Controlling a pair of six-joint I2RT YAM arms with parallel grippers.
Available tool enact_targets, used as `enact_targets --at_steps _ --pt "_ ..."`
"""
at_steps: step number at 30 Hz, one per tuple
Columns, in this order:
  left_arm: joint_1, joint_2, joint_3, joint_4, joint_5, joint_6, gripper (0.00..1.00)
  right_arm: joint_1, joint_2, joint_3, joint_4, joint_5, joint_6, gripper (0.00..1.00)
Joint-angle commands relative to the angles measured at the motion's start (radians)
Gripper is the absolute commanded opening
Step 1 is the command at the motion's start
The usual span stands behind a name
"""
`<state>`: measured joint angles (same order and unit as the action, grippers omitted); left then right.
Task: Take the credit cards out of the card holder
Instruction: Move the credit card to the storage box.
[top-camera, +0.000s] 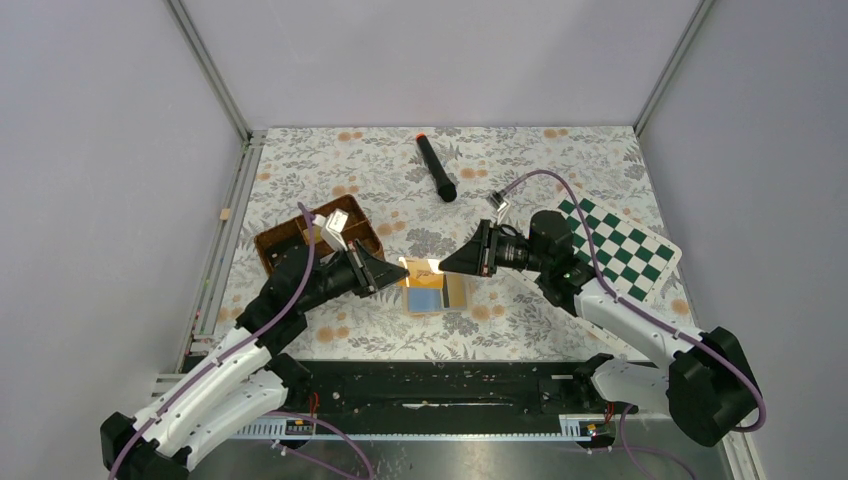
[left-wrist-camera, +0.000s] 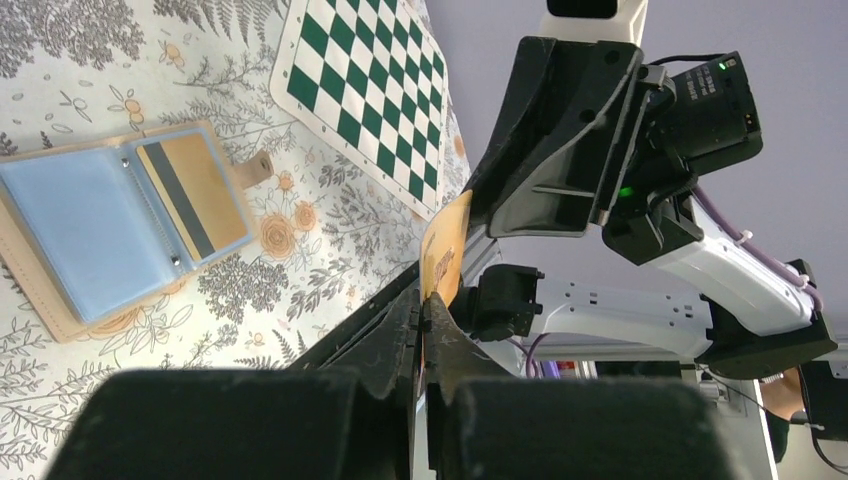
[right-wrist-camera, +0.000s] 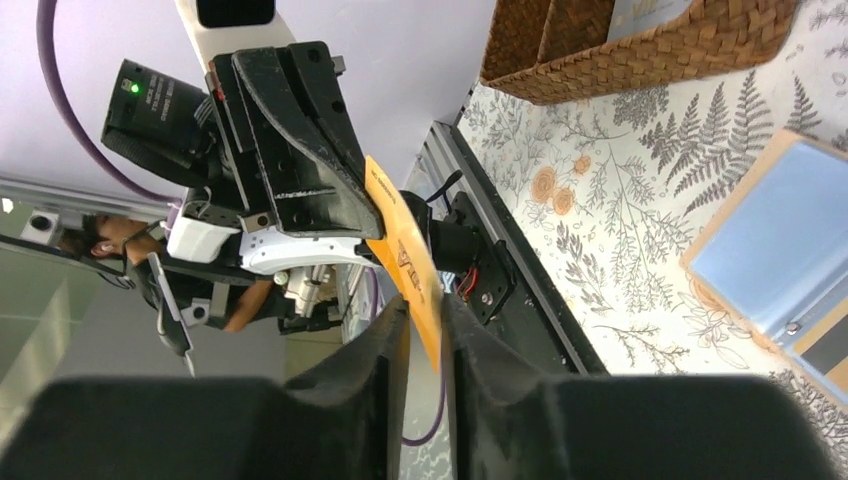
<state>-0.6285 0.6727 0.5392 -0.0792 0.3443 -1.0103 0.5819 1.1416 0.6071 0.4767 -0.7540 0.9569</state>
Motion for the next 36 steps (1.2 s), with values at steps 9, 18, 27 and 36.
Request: enact_targets --at_steps 9,18,27,36 --pt "0.000 0.046 0.082 0.071 0.007 0.009 0.00 -0.001 -0.001 0.098 0.023 0.012 0.008 0.44" --pt "0.011 0.037 0.078 0.050 -0.028 0.015 0.00 -0.002 0.030 0.074 0.132 0.030 0.077 0.29" --pt "0.180 0.082 0.199 -0.113 -0.168 0.096 0.00 -0.022 -0.074 0.150 -0.225 0.206 -0.056 0.88" --pt "0.359 0.136 0.197 -0.020 -0.411 0.194 0.00 -0.021 -0.337 0.062 -0.644 0.347 -0.112 0.99"
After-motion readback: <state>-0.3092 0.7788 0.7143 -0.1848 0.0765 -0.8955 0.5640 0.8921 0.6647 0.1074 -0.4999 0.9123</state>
